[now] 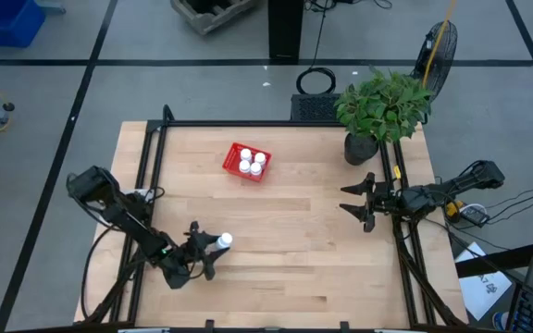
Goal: Pick and place pill bottles into a basket
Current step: Put the white pill bottle into the orange basket
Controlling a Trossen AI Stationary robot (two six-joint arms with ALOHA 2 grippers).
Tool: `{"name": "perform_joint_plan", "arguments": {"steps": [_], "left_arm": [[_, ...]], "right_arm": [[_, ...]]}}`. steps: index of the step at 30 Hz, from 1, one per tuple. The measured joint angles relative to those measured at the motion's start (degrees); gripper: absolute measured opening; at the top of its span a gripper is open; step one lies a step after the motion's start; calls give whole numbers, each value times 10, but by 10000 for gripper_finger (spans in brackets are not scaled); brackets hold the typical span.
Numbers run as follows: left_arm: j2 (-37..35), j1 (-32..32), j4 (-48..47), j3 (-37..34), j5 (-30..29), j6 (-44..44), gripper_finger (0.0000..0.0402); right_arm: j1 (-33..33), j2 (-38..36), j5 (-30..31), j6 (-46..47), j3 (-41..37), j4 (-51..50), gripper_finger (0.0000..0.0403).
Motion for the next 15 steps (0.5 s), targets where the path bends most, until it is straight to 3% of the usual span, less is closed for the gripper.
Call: {"name": "perform_joint_plan", "arguments": {"steps": [6, 15], "left_arm": [[35, 2, 63, -12, -13, 27, 176], [40, 24, 50, -12, 71, -14, 176]], "right_arm": [[0, 0, 0, 0, 0, 0, 260], [0, 0, 0, 0, 0, 0, 259]]}}
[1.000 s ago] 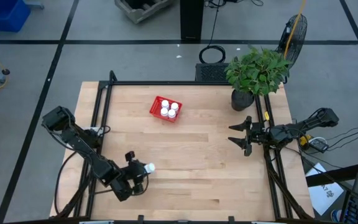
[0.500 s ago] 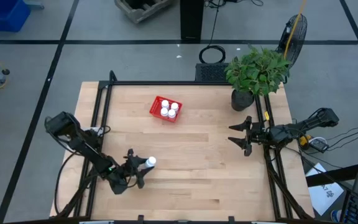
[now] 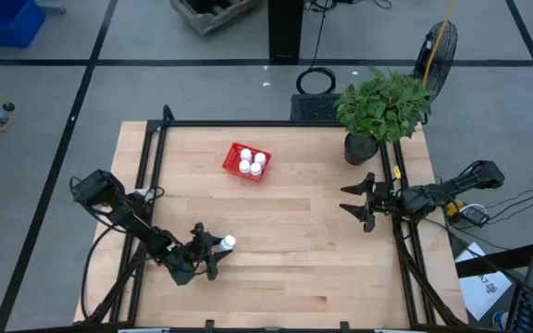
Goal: Pick and place pill bottles into a basket
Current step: Put the white pill bottle into the orange basket
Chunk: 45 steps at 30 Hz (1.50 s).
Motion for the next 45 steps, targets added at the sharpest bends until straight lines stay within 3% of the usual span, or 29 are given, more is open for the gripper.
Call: {"name": "perform_joint_plan", "arguments": {"steps": [4, 10, 14, 20, 28, 37, 45], "left_arm": [[-3, 17, -4, 0, 56, -32, 176], [-9, 57, 15, 5, 283, -103, 176], [-9, 69, 0, 21, 382, -93, 176], [-9, 94, -116, 71, 506, -117, 177], [-8, 130, -258, 139, 627, -107, 177], [-6, 163, -409, 206, 676, -73, 177], [-8, 161, -512, 231, 560, -41, 177]], "right_arm": [[0, 0, 0, 0, 0, 0, 262], [0, 0, 0, 0, 0, 0, 261], [0, 0, 0, 0, 0, 0, 261], [0, 0, 0, 0, 0, 0, 259], [0, 0, 0, 0, 0, 0, 263], [0, 0, 0, 0, 0, 0, 261], [0, 0, 0, 0, 0, 0, 260]]}}
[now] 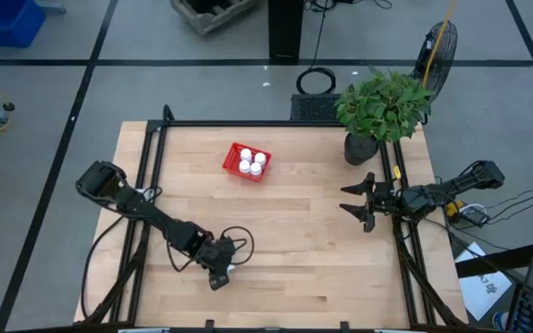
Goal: Pick and place pill bottles into a basket
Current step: Put the white pill bottle into the orange basket
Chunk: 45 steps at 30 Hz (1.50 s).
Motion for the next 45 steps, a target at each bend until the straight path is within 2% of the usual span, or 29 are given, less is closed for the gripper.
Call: {"name": "perform_joint_plan", "arguments": {"steps": [9, 18, 21, 25, 30, 34, 39, 43, 45], "left_arm": [[0, -2, 14, -2, -9, 27, 185], [0, 1, 33, -1, 5, 34, 283], [0, 6, 45, -1, 10, 27, 301], [1, 14, 44, 9, -3, 45, 305], [3, 1, 44, 17, -67, 141, 283], [3, -6, 43, 17, -94, 149, 259], [3, -5, 42, 17, -92, 138, 223], [2, 5, 42, 17, -65, 100, 174], [2, 8, 43, 17, -55, 89, 165]], "right_arm": [[0, 0, 0, 0, 0, 0, 260], [0, 0, 0, 0, 0, 0, 259], [0, 0, 0, 0, 0, 0, 260], [0, 0, 0, 0, 0, 0, 263], [0, 0, 0, 0, 0, 0, 260], [0, 0, 0, 0, 0, 0, 261], [0, 0, 0, 0, 0, 0, 259], [0, 0, 0, 0, 0, 0, 261], [0, 0, 0, 0, 0, 0, 263]]}}
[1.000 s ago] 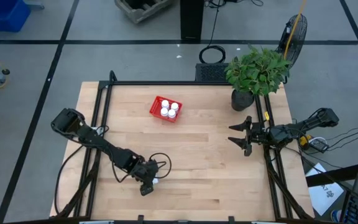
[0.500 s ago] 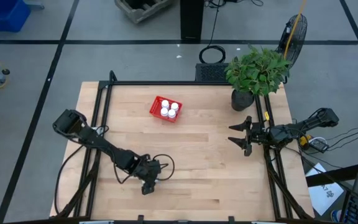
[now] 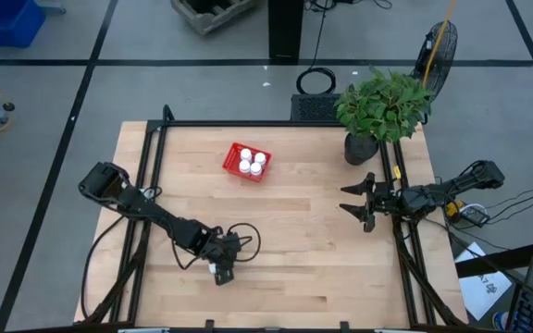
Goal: Pick and place pill bottles into a basket
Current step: Put the white pill bottle into the orange basket
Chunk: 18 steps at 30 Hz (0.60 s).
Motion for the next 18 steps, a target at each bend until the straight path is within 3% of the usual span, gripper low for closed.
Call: {"name": "perform_joint_plan", "arguments": {"steps": [6, 10, 13, 18], "left_arm": [[0, 1, -4, 1, 44, -11, 174], [-1, 3, -21, 3, 63, -9, 256], [-1, 1, -22, 3, 67, -6, 287], [-1, 0, -27, 2, 75, -4, 246]], "right_arm": [[0, 0, 0, 0, 0, 0, 260], [0, 0, 0, 0, 0, 0, 261], [0, 0, 0, 0, 0, 0, 259], [0, 0, 0, 0, 0, 0, 260]]}}
